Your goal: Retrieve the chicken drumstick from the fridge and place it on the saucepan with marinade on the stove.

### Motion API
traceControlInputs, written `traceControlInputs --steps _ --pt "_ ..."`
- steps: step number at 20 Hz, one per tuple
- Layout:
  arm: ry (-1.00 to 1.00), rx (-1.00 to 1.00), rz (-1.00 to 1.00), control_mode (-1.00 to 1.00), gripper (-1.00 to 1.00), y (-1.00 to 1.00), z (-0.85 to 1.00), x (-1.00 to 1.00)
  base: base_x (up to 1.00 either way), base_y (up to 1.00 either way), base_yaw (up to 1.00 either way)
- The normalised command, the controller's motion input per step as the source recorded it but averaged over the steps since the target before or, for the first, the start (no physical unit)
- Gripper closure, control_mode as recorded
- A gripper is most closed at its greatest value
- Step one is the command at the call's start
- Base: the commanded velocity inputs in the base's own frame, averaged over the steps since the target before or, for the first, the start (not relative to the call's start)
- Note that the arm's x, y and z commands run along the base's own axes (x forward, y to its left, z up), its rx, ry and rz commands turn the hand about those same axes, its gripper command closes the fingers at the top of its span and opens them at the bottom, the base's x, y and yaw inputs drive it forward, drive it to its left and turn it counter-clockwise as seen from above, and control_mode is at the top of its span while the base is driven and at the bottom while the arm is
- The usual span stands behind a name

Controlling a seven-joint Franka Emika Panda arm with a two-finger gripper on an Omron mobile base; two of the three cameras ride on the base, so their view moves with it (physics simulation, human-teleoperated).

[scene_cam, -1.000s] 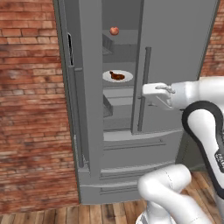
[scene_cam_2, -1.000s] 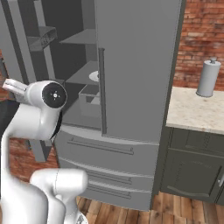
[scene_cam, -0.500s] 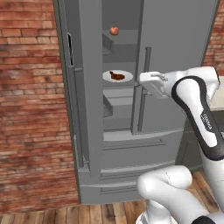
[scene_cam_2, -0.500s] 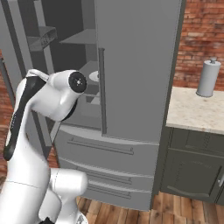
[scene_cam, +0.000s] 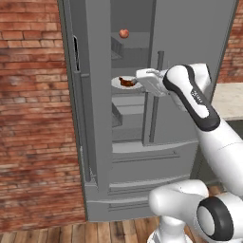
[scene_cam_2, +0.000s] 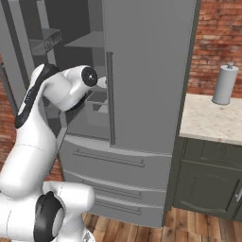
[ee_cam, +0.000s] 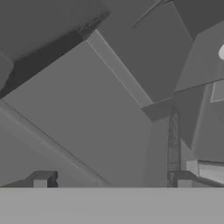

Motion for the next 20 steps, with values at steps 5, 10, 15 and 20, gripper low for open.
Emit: traceControlInputs --steps 5,10,15,20 --pt "0.0 0.0 0.06 -1.0 -1.0 0.69 -0.05 0.19 0.0 0.0 0.0" --pt "0.0 0.0 0.13 -1.0 -1.0 0.98 -0.09 0.0 0.0 0.0 0.0" --pt "0.0 0.09 0.1 -1.0 -1.0 0.91 -0.12 0.0 0.0 0.0 0.0" --pt "0.01 0.29 0.05 -1.0 -1.0 0.58 -0.27 0.05 0.0 0.0 0.0"
